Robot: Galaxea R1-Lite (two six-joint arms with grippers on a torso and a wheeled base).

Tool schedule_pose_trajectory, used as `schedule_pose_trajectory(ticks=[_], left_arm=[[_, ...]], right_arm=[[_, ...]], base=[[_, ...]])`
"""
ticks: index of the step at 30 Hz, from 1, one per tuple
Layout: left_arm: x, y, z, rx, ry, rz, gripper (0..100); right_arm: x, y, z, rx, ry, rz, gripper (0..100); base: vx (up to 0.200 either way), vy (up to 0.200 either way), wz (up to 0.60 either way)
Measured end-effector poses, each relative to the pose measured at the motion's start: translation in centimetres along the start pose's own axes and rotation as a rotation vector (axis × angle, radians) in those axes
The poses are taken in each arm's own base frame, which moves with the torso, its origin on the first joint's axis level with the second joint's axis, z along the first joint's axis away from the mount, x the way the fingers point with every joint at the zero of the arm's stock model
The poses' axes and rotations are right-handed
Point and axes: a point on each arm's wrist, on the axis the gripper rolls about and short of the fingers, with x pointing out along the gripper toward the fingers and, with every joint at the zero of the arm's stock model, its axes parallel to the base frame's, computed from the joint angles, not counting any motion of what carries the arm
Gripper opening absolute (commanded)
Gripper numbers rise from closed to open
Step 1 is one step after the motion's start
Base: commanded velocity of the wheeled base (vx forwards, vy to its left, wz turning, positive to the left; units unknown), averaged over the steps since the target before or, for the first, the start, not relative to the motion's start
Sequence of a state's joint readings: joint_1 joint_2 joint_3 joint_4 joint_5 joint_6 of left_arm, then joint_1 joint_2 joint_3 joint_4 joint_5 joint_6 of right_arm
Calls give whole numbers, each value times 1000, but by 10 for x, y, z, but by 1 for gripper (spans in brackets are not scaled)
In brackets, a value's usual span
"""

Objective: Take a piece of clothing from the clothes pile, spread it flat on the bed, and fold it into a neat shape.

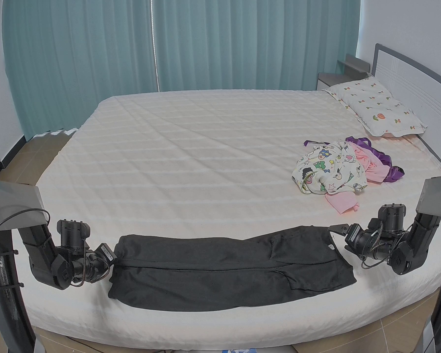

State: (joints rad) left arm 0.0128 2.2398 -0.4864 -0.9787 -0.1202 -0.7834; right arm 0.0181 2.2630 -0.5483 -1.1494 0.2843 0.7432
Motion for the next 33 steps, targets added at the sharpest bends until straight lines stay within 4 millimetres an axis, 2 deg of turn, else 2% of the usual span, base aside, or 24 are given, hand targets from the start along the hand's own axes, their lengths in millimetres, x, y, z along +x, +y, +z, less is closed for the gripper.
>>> schedule_pose_trajectory(ticks=[15,33], left_arm=[[-2,0,-1,-1,3,-4,0],[-2,0,1,-5,0,-9,0]], right_arm=[[28,4,10,42,-9,22,100],[59,5,8,37,-25,14,100]], base=[[0,0,0],[0,0,0]])
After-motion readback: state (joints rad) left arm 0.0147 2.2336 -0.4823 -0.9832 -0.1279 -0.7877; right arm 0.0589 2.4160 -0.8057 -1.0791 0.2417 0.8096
